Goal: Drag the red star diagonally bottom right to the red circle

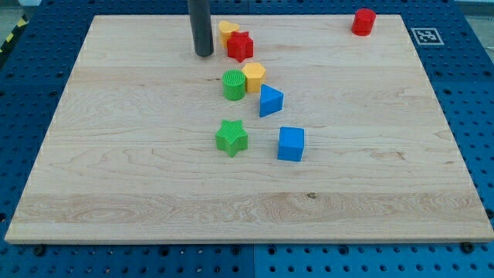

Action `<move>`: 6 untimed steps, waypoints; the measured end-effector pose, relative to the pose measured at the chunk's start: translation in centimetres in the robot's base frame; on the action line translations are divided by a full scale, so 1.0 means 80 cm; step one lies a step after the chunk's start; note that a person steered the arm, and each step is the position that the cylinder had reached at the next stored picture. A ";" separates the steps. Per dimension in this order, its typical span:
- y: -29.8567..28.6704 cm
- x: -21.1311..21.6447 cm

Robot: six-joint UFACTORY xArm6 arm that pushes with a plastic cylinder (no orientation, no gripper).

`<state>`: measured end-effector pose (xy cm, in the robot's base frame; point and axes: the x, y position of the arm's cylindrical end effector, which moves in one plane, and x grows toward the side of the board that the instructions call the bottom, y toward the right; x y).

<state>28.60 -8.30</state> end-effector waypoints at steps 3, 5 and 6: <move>0.135 0.034; 0.195 0.027; 0.200 0.013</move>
<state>29.68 7.74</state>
